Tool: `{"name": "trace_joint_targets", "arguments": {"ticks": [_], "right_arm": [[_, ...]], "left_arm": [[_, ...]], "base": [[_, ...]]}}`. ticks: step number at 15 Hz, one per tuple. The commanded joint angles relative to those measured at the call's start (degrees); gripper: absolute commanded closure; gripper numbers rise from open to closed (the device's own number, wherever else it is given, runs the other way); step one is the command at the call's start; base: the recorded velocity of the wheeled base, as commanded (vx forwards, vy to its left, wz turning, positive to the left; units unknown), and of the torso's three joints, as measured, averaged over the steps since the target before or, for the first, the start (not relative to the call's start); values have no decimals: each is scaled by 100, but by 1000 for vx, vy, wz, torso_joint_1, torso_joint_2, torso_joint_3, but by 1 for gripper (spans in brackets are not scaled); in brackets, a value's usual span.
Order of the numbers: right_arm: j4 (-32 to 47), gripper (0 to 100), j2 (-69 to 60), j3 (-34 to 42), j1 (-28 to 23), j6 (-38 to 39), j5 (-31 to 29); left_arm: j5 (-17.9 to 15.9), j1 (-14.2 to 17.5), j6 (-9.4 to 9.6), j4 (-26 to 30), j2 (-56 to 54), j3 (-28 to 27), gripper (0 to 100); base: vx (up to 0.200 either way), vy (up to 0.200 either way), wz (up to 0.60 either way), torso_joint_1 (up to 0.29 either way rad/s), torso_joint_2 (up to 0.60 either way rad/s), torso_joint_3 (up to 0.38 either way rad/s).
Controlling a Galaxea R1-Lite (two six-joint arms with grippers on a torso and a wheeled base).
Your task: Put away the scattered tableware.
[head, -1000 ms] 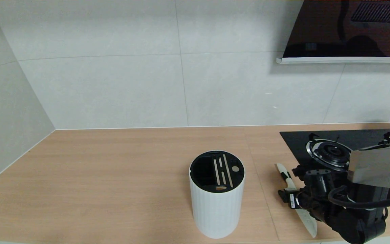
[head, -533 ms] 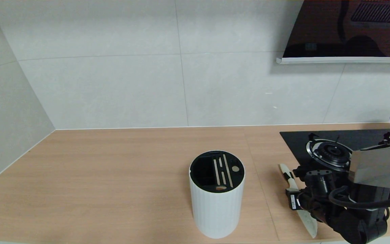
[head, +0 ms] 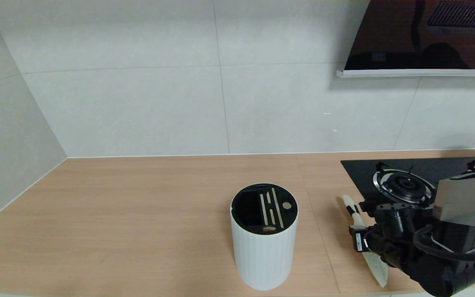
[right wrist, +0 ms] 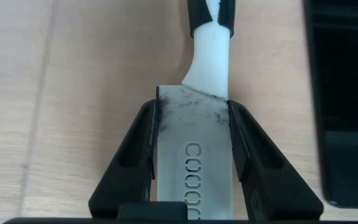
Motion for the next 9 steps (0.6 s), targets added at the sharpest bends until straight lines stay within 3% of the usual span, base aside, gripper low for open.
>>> {"name": "trace_joint_targets", "arguments": {"ticks": [1,5,9], "right_arm": [[536,100,-776,21,208,205,14],[2188,100,-2015,-199,472,777,533],[2408,100,-2358,-164,472,908,876]], "left_arm": [[0,0,-1,-1,2,1,0],[0,0,-1,-1,2,1,0],[0,0,8,-1,2,1,0]], "base": [[0,0,0,0,0,0],[0,0,0,0,0,0],[0,0,0,0,0,0]]}}
